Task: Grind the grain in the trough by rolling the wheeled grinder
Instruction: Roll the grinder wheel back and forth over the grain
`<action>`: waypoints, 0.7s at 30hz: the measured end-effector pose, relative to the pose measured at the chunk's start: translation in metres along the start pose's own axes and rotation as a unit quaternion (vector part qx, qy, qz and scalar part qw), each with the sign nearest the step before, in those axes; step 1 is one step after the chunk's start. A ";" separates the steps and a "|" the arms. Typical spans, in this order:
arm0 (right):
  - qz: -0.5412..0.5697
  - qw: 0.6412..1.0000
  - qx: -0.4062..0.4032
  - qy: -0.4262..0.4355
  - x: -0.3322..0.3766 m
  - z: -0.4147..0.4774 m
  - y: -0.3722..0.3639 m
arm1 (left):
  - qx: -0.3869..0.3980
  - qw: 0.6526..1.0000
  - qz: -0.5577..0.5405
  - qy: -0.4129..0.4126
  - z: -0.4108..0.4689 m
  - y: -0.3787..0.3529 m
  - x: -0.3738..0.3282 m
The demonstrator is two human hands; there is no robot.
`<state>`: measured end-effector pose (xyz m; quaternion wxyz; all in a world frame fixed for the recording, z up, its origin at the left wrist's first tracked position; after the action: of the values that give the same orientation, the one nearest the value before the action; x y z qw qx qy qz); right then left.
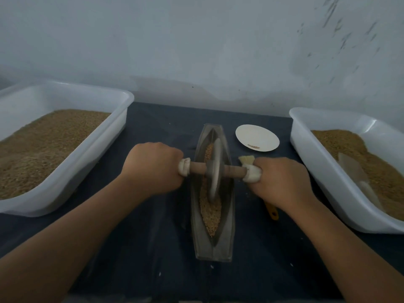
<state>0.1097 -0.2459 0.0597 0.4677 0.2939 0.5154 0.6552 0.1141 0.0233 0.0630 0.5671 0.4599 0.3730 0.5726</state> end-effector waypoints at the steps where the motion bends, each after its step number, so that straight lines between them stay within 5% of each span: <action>1: -0.015 1.000 -0.010 -0.008 -0.003 0.011 -0.003 | 0.003 1.000 -0.007 0.009 0.008 -0.002 0.000; 6: -0.032 0.998 -0.039 -0.042 -0.015 0.041 -0.012 | -0.021 0.999 -0.007 0.033 0.035 -0.002 -0.005; 17: 0.122 0.988 0.094 -0.008 -0.005 -0.018 -0.008 | -0.010 0.999 0.037 -0.030 -0.012 0.014 -0.010; 21: 0.048 0.998 0.031 -0.030 -0.011 0.001 -0.011 | 0.015 0.999 0.030 -0.007 0.008 0.010 -0.010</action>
<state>0.1185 -0.2553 0.0507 0.4415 0.3523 0.5067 0.6514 0.1177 0.0120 0.0733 0.5452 0.4830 0.3639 0.5805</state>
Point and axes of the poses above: each hand's wrist, its own z-axis towards the middle knuckle, its own y-axis out of the back of the hand, x = y × z, the point moved 8 cm from there along z, towards the middle knuckle, and after that the axes turned 10 degrees about y, right-handed, at the moved point
